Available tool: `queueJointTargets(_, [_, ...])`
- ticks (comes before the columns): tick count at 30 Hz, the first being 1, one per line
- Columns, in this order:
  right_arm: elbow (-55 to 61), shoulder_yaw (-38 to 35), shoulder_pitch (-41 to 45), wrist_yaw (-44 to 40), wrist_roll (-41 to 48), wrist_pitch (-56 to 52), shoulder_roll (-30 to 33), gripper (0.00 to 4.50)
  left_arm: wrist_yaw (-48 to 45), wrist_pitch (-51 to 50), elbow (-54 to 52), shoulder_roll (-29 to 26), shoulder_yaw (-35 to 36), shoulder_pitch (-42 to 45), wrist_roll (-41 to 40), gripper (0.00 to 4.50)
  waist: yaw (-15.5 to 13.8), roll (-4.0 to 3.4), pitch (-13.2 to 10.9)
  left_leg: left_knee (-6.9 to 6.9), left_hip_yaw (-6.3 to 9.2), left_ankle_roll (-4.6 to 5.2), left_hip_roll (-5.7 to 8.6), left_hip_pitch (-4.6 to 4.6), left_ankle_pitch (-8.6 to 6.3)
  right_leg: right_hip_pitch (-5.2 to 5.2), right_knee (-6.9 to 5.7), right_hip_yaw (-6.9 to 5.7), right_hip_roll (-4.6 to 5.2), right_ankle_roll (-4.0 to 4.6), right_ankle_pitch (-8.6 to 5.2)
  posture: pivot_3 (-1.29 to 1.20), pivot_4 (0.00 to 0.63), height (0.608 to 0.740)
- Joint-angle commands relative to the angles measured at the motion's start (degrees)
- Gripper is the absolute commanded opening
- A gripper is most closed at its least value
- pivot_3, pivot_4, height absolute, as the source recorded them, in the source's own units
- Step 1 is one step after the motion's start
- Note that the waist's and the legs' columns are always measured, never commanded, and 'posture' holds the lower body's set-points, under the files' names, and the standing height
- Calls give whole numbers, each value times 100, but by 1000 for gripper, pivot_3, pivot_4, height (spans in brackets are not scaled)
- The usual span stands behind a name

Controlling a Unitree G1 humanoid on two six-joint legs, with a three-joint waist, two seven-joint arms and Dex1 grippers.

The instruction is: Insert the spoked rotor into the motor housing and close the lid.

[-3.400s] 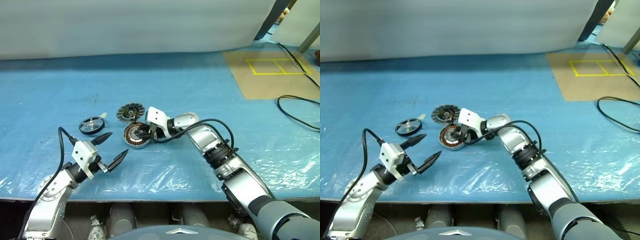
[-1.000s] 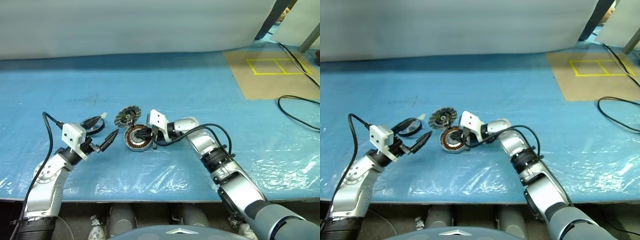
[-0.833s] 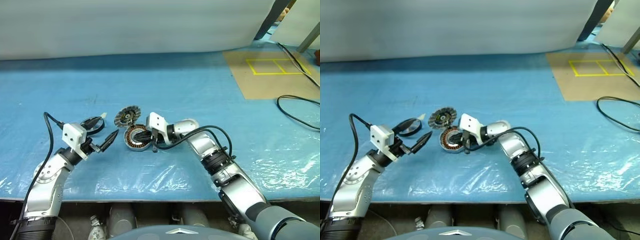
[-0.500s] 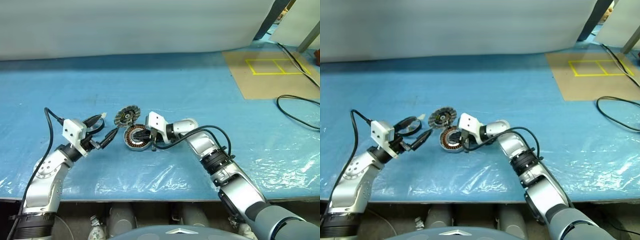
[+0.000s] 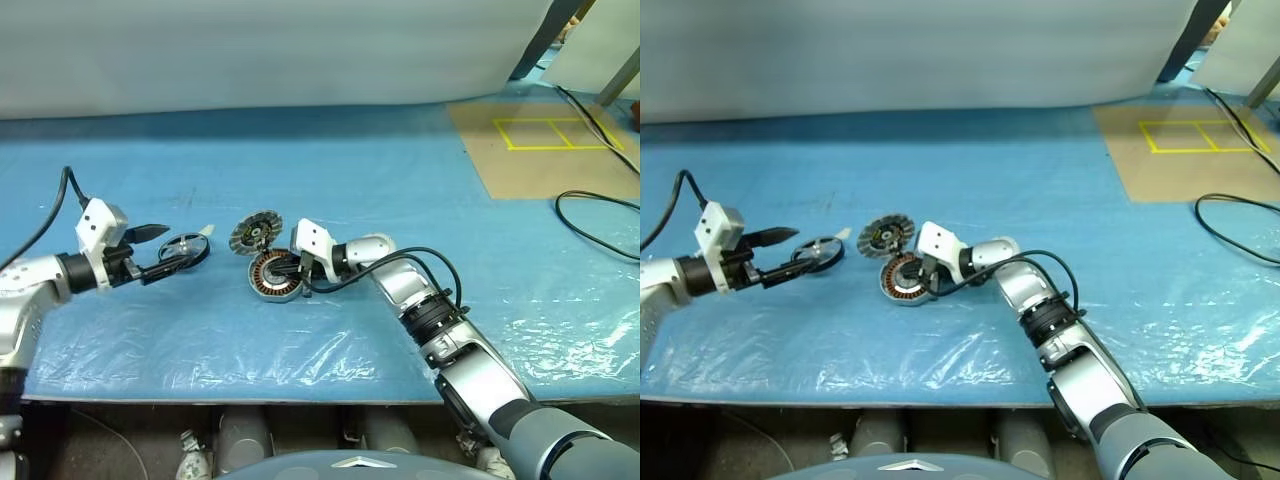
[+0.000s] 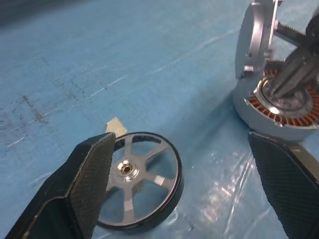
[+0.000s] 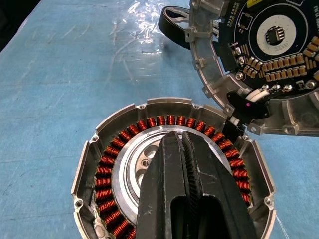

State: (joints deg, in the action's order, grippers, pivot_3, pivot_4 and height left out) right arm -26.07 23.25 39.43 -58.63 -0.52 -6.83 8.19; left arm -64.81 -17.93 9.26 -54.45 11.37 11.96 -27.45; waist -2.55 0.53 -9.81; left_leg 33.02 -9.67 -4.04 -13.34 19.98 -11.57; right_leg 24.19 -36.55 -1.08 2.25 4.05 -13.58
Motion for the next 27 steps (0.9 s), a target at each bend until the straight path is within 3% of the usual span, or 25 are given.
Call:
queueJointTargets(1, [54,18,-30,18,-18,-3,-24,42,-973,889,1008,-534,-400,619,689,4500,1,1,-1,-1,1,0,-2,0,0,0,1,0,-1,0,0,0,150,740])
queueJointTargets(5, [92,3,-46,50,-12,-20,-20,42,-1651,1902,2245,-600,-870,1712,1297,4500,-16,2,0,-4,1,-2,1,-2,1,-3,2,0,2,0,0,0,150,740])
queueJointTargets(12, [172,-24,-53,126,0,-50,-18,42,-1883,3340,3978,-246,-1456,3242,2233,4500,-11,4,1,-5,4,-4,7,4,2,-2,-1,-3,6,-2,2,0,150,740])
queueJointTargets(19, [507,-80,-95,161,71,-215,44,42,-2063,4473,5046,-8,-1858,3857,2911,4500,-33,6,0,-10,10,-6,5,11,1,0,1,-10,7,-4,3,0,150,740])
queueJointTargets(27, [1235,-236,-142,207,285,-679,149,42,-1451,5396,5695,241,-2093,4140,3543,4500,-67,9,-2,-11,16,-7,3,14,1,0,2,-16,6,-12,8,0,150,740])
